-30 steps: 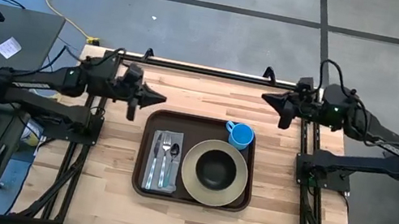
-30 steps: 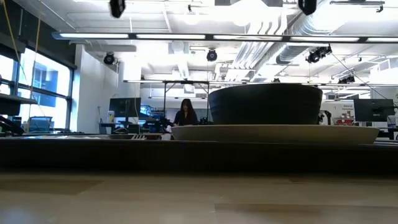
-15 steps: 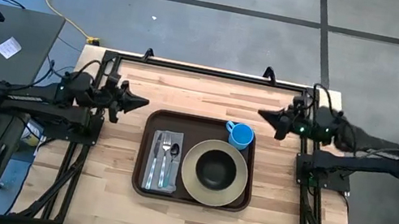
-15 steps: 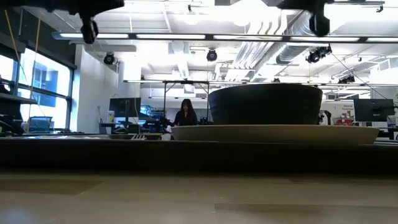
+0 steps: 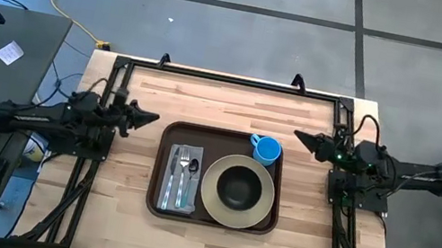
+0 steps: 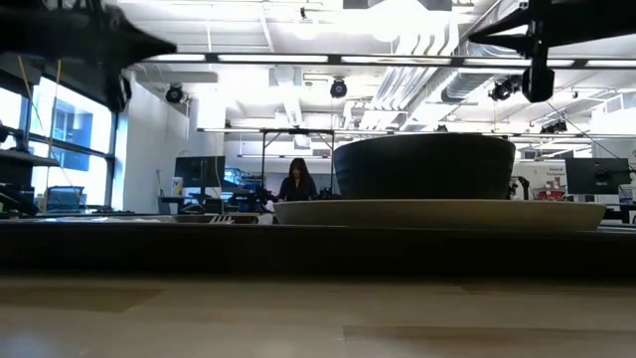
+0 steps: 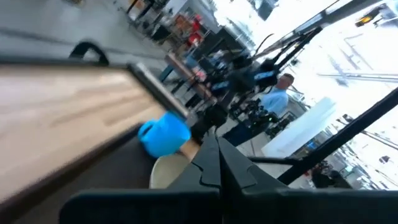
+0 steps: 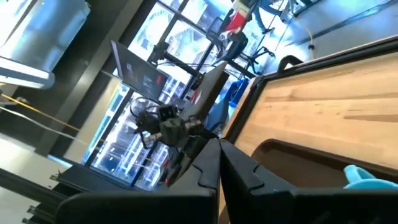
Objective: Set up tray
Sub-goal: Return to Home Position
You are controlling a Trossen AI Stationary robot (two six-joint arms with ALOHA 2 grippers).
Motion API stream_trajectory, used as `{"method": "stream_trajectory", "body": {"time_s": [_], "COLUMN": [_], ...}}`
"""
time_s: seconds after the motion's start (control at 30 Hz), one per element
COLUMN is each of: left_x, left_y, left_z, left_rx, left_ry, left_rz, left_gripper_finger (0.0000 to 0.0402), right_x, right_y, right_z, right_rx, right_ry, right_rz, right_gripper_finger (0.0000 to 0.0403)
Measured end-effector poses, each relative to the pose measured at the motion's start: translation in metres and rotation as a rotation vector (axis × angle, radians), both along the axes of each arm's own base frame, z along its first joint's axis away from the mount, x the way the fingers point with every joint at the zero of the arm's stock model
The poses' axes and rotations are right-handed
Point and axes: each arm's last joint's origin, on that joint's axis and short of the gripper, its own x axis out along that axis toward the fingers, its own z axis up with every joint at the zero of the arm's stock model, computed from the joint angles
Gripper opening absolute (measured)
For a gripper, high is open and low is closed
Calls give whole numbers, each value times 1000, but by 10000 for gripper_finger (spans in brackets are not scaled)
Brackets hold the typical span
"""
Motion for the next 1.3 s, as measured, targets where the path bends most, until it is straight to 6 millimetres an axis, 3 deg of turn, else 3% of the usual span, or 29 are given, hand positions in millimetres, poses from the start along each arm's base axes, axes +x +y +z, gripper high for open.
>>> {"method": "stream_trajectory", "body": {"time_s": [0.17,0.37,0.57,0.8,1.03,1.3], "left_x": [5,11,11,12,13,13], "left_y": [1,2,2,-4,-13,-15], "left_z": [-28,-43,-59,-54,-62,-66], "left_rx": [-100,-124,-176,-140,-115,-64], "left_ry": [38,-53,18,-26,66,105], "left_rz": [12,7,14,-47,-64,-78], "left_gripper_finger": [46,20,37,20,41,21], "right_x": [-7,-10,-9,-10,-10,-11], "right_y": [0,1,1,0,0,-1], "right_z": [1,-1,0,7,8,8], "right_rx": [-13,23,43,44,37,-8], "right_ry": [-1,2,-14,-94,-98,-78], "right_rz": [-12,18,34,-12,-20,-55], "right_gripper_finger": [0,0,0,0,0,0]}}
